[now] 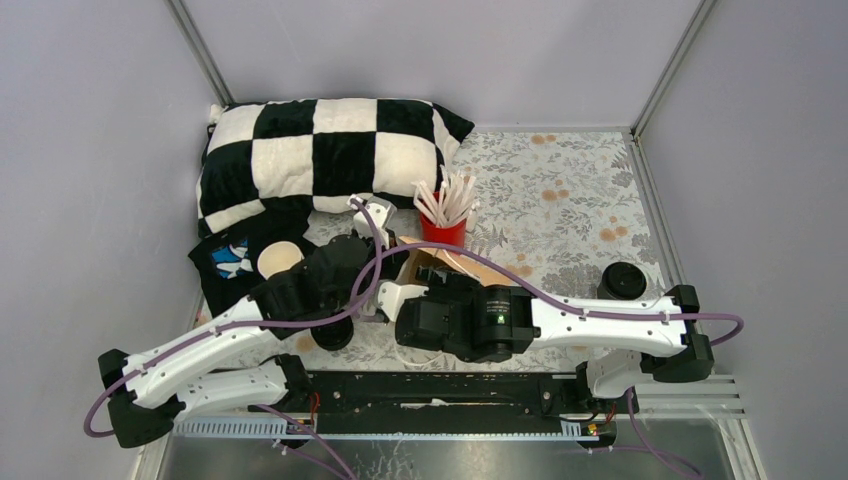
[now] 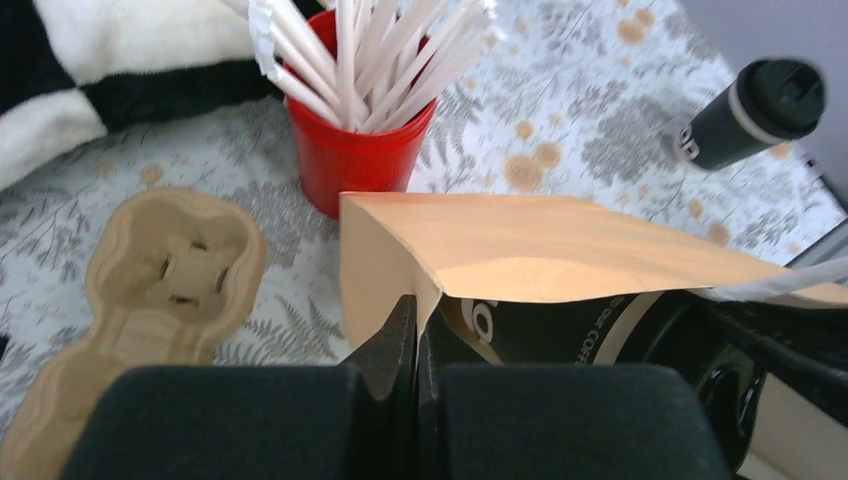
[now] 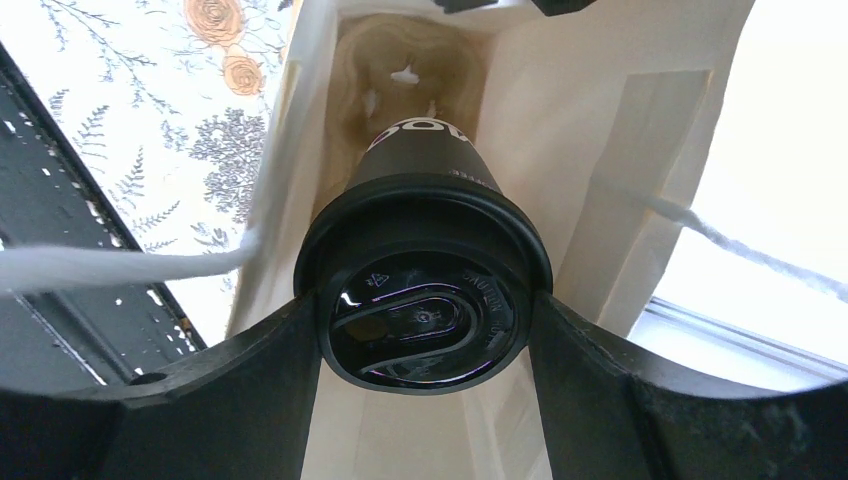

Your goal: Pack the takeout coffee

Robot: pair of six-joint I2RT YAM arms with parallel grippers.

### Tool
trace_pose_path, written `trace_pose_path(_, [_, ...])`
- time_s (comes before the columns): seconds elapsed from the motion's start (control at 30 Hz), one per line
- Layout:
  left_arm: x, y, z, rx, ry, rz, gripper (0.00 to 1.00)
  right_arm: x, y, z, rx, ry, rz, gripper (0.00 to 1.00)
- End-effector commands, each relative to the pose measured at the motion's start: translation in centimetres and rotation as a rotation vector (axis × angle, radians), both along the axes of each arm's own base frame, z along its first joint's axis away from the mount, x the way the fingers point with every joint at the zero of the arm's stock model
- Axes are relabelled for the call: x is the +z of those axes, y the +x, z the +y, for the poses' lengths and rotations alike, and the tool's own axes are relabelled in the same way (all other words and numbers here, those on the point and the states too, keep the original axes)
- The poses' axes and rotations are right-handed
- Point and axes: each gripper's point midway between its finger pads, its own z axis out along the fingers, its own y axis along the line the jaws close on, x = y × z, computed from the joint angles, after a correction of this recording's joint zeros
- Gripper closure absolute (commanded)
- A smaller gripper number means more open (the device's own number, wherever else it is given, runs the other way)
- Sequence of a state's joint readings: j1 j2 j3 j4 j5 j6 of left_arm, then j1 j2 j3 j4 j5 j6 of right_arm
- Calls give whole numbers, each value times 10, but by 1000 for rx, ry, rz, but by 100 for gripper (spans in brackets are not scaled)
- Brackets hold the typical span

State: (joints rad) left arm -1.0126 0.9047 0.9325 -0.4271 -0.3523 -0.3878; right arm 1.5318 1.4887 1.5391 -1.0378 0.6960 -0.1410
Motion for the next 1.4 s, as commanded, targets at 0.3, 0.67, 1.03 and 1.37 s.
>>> trace_pose_path(0.3, [12, 2, 10, 36, -134, -107, 100, -9, 4, -16, 8, -22, -22, 65])
trace_pose_path(0.67, [-18, -18, 18, 6, -132, 1, 100, -13, 12, -38, 24, -140, 18, 67])
trace_pose_path(1.03, [-22, -26, 19, -34, -116, 16, 100, -27, 12, -32, 97, -180, 163, 67])
trace_pose_path(1.37, [-17, -19, 14, -15, -100, 11, 100, -43, 31, -19, 133, -130, 233, 68])
